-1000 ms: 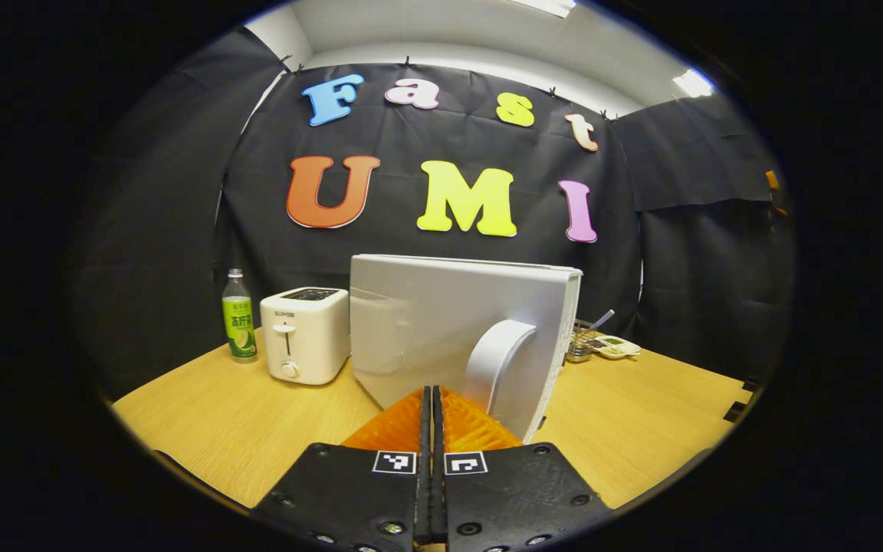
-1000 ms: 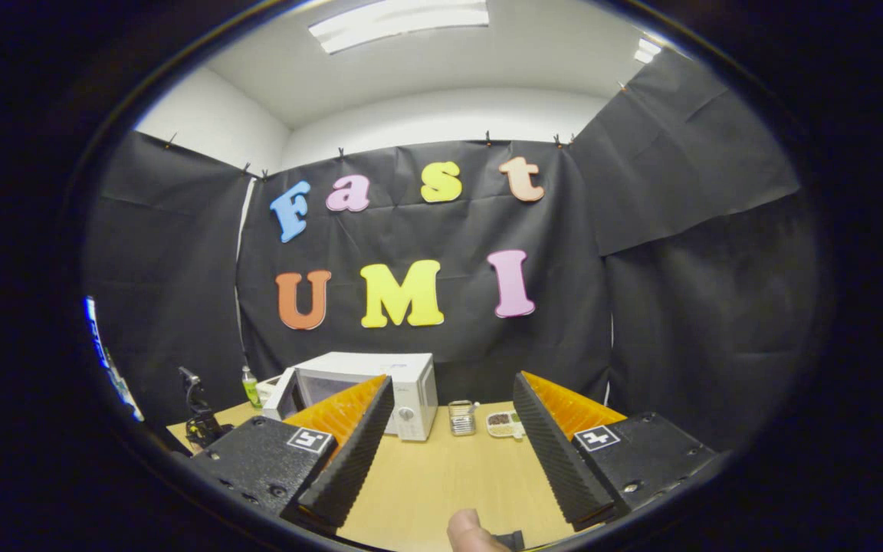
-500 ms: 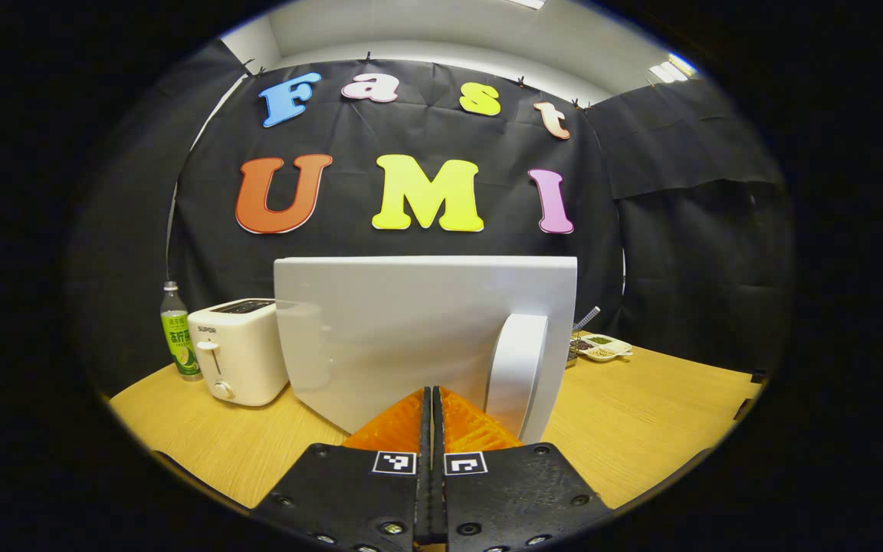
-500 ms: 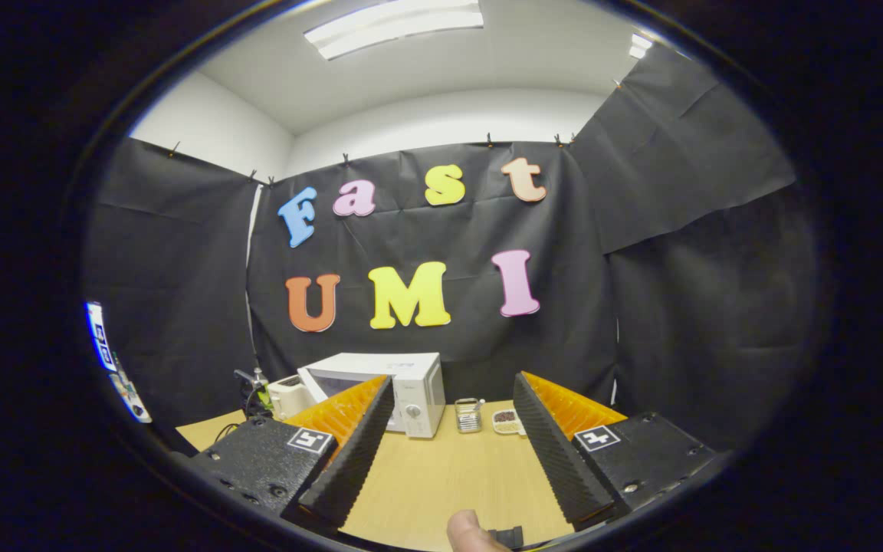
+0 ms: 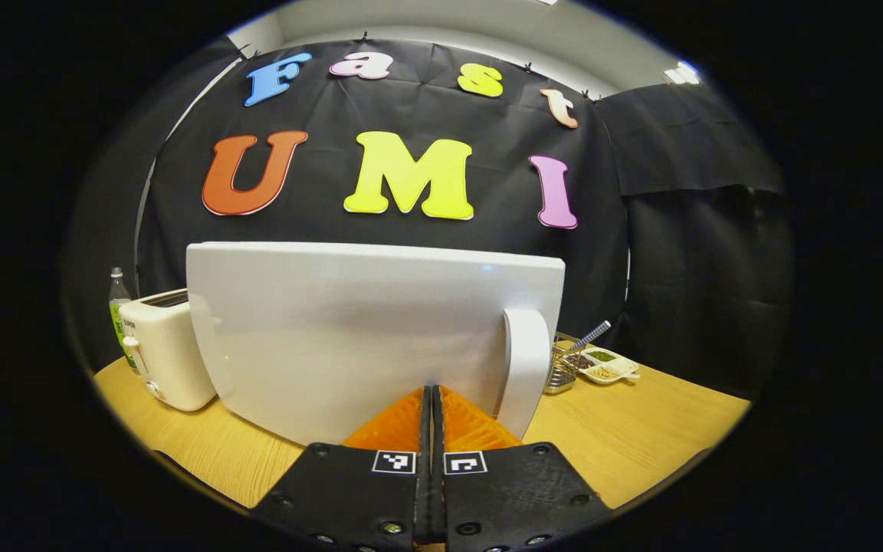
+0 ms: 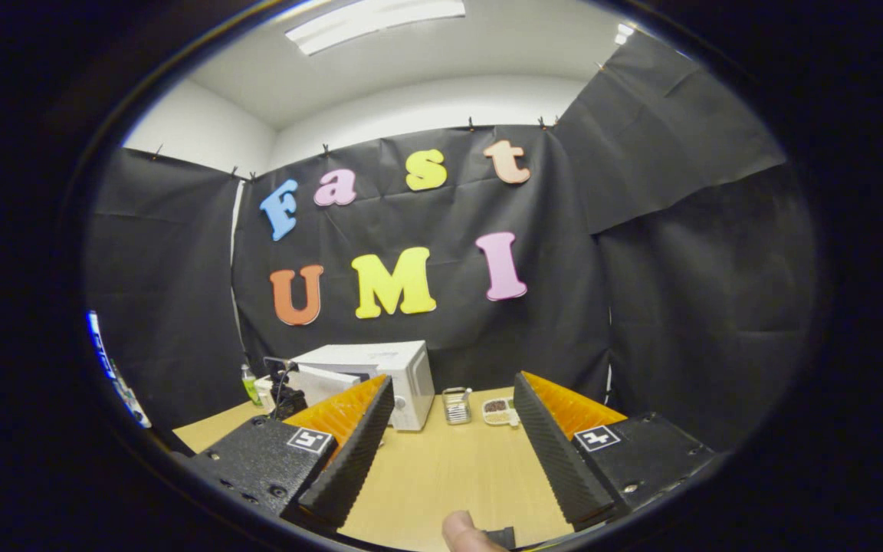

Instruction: Open the microwave oven with the left hand, put the food in, and close the microwave oven.

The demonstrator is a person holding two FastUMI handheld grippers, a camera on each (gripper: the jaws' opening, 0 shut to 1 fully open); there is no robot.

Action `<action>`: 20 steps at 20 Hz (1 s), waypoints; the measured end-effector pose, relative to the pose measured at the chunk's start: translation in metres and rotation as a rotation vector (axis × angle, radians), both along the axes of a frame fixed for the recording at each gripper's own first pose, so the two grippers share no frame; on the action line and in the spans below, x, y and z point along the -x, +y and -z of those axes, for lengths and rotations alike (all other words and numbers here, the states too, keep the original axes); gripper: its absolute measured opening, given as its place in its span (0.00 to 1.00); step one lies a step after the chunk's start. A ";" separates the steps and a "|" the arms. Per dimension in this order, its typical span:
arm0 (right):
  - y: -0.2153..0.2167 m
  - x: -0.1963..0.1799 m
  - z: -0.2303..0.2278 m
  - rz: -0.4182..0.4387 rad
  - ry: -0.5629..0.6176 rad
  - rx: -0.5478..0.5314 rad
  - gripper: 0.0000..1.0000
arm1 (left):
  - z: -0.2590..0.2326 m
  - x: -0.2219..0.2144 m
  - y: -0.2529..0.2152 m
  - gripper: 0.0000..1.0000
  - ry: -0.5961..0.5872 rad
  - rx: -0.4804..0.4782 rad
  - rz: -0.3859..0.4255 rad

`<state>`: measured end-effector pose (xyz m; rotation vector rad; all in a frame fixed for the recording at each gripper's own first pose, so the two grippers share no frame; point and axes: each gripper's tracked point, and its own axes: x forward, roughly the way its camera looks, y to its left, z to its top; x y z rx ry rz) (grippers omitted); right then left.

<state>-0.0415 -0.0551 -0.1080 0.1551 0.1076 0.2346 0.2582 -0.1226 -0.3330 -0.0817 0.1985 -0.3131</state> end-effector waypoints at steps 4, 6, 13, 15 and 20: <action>-0.009 -0.014 0.006 0.004 0.006 0.022 0.89 | 0.004 -0.032 -0.011 0.00 0.023 0.021 -0.030; -0.013 -0.021 0.009 0.008 0.005 0.033 0.89 | 0.009 -0.043 -0.014 0.00 0.034 0.021 -0.047; -0.019 -0.034 0.021 -0.019 0.012 0.024 0.99 | 0.013 -0.061 -0.026 0.00 0.081 0.001 -0.110; -0.026 -0.036 0.024 -0.003 0.018 0.027 1.00 | 0.015 -0.061 -0.027 0.00 0.106 0.027 -0.126; -0.024 -0.029 0.022 -0.001 0.026 0.025 0.99 | 0.019 -0.058 -0.028 0.00 0.122 -0.019 -0.107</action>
